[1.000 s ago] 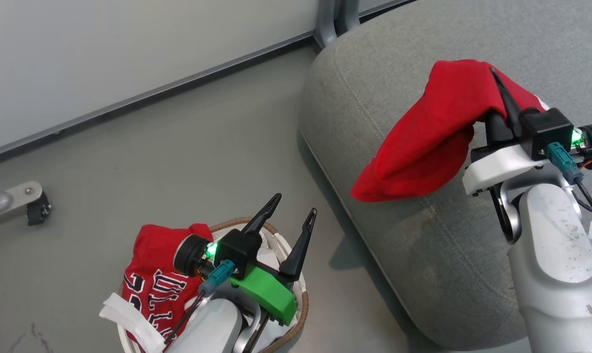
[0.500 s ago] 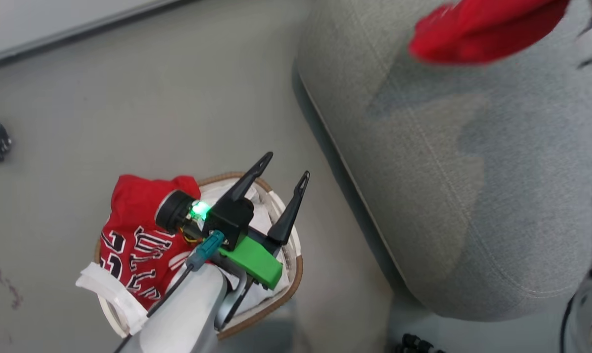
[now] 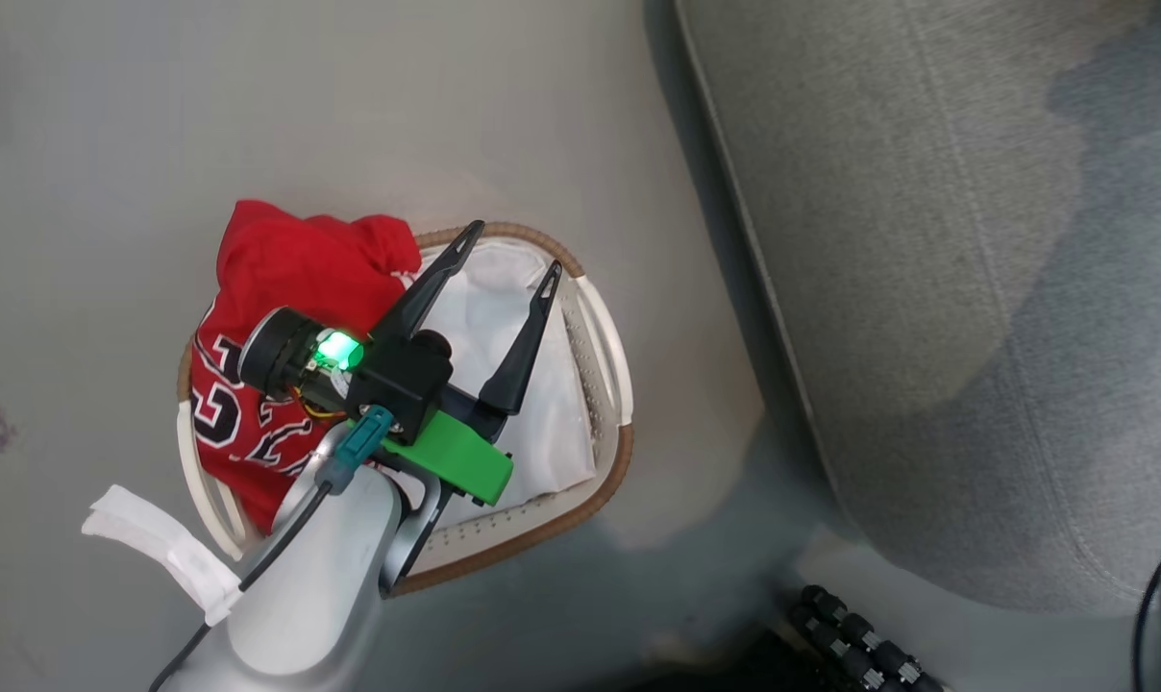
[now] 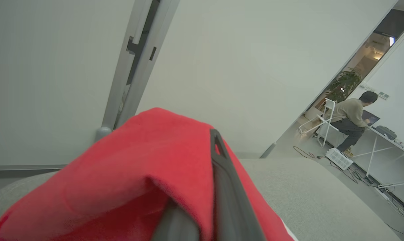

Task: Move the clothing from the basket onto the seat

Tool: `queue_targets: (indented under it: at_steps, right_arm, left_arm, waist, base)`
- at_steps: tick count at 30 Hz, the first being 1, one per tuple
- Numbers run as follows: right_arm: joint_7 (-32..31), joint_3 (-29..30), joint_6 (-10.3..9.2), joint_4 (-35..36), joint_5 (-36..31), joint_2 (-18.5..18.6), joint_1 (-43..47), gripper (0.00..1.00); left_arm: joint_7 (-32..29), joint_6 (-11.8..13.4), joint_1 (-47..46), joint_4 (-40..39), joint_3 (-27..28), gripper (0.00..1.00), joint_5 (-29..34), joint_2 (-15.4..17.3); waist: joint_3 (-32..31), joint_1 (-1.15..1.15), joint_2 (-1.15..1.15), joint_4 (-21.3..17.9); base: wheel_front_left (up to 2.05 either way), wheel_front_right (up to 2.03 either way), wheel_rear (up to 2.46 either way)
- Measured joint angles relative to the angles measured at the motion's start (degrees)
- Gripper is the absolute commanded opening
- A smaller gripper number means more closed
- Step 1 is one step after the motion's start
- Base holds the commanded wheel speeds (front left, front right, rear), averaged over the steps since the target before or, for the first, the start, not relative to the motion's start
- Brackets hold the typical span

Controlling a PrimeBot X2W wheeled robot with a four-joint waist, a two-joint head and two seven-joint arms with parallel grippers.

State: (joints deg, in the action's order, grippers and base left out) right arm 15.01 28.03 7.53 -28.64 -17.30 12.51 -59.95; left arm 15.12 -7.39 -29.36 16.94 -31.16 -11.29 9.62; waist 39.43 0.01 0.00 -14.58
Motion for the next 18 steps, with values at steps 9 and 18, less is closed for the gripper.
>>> queue_targets:
  at_steps: [9, 18]
  right_arm:
    - [0.0, 0.5, 0.00, -0.9, -1.0, -2.2, 8.9, 0.00]
    - [0.0, -1.3, 0.00, 1.3, 2.3, -2.4, 15.8, 1.00]
  left_arm:
    - [0.0, 0.0, 0.1, 0.0, 1.3, 1.00, 0.8, -0.7]
    - [0.0, 0.0, 1.5, 0.8, 2.5, 1.00, 0.4, -1.6]
  waist:
    - [2.9, 0.00, 0.00, 2.0]
    - [0.5, -0.01, 0.00, 1.4]
  base:
    - [0.00, 0.00, 0.00]
    - [0.00, 0.00, 0.00]
